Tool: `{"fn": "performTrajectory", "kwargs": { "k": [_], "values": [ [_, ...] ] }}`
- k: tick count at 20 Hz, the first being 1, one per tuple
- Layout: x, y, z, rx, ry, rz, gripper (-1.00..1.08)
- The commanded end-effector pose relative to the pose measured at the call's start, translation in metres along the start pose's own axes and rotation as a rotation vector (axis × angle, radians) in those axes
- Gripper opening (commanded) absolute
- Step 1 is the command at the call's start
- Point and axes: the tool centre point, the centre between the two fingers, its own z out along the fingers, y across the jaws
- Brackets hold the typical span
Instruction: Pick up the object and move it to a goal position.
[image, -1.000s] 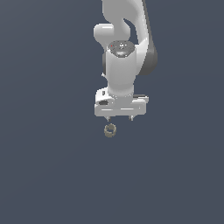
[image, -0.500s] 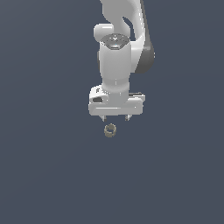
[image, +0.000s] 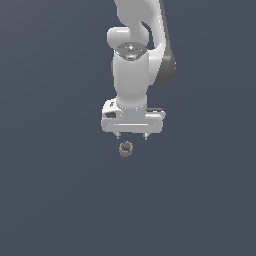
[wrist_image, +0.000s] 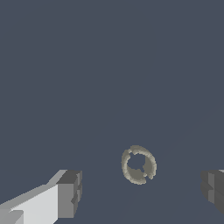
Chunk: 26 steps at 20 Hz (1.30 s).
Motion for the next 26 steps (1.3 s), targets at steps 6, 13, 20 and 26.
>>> {"fn": "performTrajectory", "kwargs": {
  "k": [6,13,20,26],
  "values": [
    [-0.006,0.003,0.015,-0.002,-0.014,0.124,1.00],
    [-0.015,0.008,0.037,-0.010,-0.033,0.305,1.00],
    [-0.025,0.013,0.060,-0.024,-0.050,0.503,1.00],
    [-0.035,0.019,0.079,-0.041,-0.063,0.672,1.00]
  ]
}}
